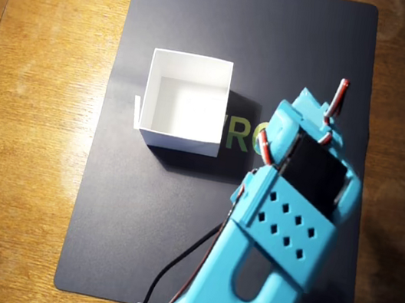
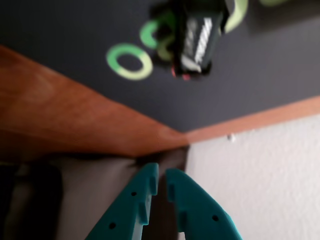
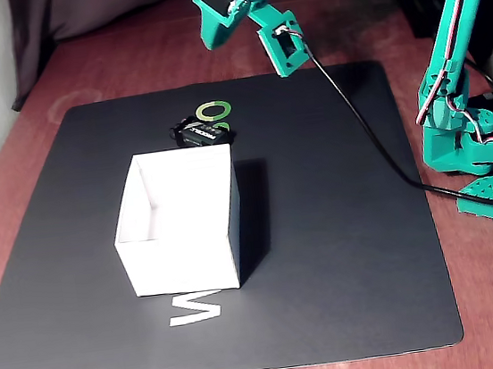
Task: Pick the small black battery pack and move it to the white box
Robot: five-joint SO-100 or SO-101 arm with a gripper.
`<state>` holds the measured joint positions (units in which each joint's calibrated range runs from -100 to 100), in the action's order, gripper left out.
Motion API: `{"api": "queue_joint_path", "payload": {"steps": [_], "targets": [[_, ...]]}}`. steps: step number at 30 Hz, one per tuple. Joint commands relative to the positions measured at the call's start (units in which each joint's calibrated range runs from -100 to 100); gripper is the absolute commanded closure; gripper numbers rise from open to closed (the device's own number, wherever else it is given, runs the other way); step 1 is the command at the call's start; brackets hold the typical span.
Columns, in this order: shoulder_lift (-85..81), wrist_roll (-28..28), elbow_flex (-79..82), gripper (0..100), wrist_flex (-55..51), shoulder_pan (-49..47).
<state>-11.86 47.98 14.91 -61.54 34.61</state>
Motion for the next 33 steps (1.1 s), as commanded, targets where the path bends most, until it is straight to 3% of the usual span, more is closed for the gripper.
{"api": "queue_joint_path", "payload": {"steps": [1,4,11,18,26,33], "targets": [[2.4,0.5,-3.3,98,4.0,-0.3],[5.7,0.6,-3.4,97,8.5,-0.3],[10.2,0.6,-3.2,84,10.9,-0.4],[13.0,-0.2,-2.3,84,8.7,-1.2],[16.4,-5.2,-3.4,84,8.5,-5.6],[21.4,-5.7,-10.7,82,8.6,-6.0]]}}
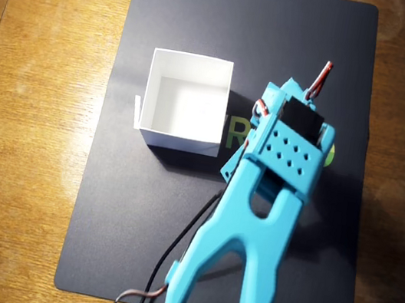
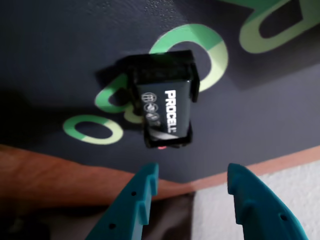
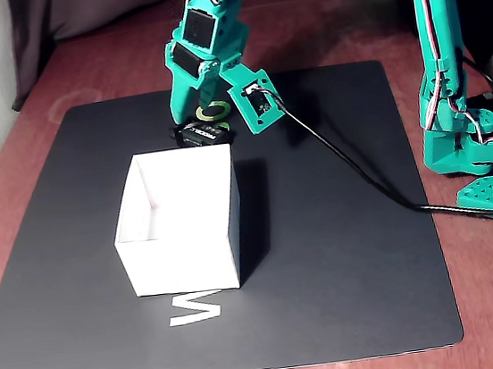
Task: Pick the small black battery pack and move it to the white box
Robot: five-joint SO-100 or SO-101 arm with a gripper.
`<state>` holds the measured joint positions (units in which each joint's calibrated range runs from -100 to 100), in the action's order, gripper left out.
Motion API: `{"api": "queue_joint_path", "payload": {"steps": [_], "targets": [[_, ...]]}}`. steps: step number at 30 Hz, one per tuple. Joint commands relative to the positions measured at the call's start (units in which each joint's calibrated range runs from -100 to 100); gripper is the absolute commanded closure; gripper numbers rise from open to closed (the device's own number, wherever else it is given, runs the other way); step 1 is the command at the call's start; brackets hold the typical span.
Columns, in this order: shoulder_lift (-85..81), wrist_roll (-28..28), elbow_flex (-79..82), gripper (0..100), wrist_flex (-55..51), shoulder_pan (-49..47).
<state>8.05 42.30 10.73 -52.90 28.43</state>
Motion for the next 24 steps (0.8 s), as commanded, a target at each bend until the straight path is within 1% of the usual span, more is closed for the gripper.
{"api": "queue_joint_path", "payload": {"steps": [1,7,11,21,24], "targets": [[2.5,0.0,-7.9,81,0.0,0.4],[6.5,0.3,-11.9,81,-0.1,1.3],[7.1,2.2,-10.8,81,-0.1,2.4],[10.0,2.0,-10.7,81,-0.3,4.4],[10.0,1.9,-10.7,81,-3.3,4.4]]}}
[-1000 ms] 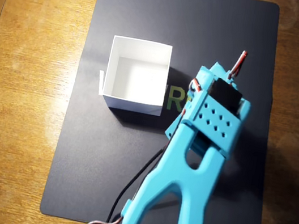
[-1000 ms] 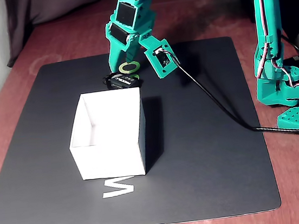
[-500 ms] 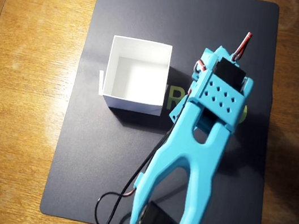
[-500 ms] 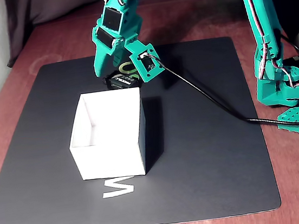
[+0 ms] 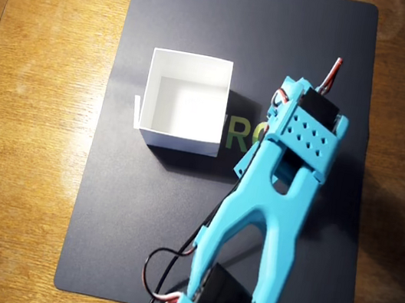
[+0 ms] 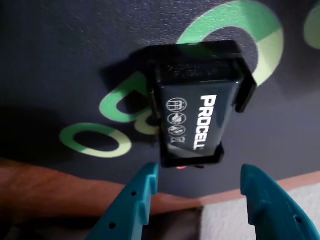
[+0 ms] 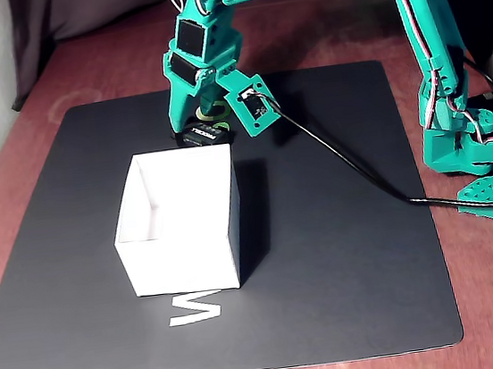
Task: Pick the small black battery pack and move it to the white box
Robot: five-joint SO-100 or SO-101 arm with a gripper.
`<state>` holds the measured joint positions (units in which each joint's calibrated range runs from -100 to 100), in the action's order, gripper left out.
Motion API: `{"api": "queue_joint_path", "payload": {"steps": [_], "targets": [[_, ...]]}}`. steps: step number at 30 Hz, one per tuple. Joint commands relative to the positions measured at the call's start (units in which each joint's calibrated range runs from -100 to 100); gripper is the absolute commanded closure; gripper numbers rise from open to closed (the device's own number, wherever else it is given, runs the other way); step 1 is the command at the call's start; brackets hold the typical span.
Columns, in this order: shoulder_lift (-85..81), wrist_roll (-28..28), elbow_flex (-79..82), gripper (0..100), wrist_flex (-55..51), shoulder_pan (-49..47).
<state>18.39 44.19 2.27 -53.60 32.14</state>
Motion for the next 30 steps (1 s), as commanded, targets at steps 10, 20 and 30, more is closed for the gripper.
{"api": "queue_joint_path", "payload": {"steps": [10,20,30], "targets": [[-0.2,-0.1,-2.2,81,-5.8,0.4],[3.6,0.0,-3.0,81,-2.2,1.4],[3.9,0.3,-3.1,81,-2.1,1.4]]}}
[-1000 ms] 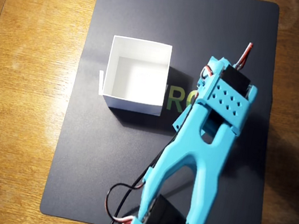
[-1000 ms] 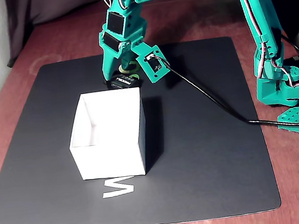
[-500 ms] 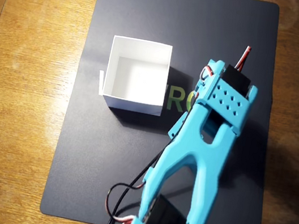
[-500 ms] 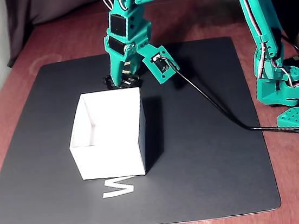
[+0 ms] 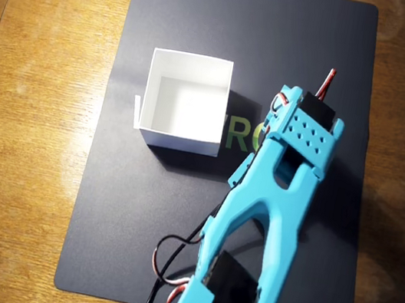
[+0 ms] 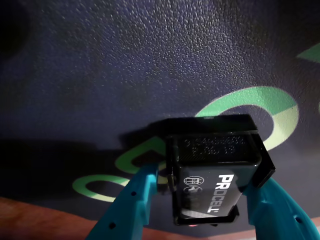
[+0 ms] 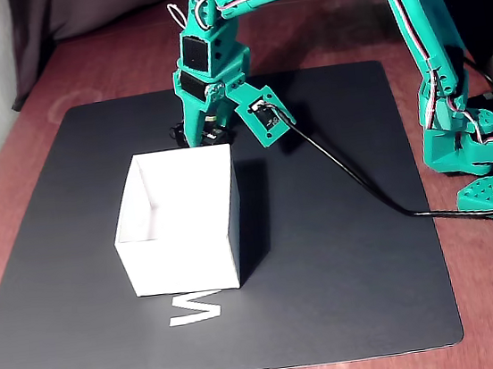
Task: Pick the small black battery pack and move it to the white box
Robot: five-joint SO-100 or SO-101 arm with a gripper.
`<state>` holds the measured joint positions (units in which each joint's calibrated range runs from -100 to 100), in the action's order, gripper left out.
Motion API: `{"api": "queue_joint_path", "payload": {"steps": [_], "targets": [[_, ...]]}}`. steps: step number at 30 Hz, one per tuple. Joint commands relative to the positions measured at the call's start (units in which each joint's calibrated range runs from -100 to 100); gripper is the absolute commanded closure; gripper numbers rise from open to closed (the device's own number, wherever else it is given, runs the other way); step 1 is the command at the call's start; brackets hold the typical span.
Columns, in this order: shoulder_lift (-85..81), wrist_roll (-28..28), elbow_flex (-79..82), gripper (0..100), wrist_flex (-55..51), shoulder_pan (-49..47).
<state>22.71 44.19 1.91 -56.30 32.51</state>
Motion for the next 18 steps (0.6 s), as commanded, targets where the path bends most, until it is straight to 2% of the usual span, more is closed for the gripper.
{"api": "queue_joint_path", "payload": {"steps": [1,7,18], "targets": [[-0.4,0.3,-2.7,81,0.6,1.0],[1.2,0.4,-1.7,81,6.3,1.0],[3.3,0.1,-1.5,81,5.7,0.7]]}}
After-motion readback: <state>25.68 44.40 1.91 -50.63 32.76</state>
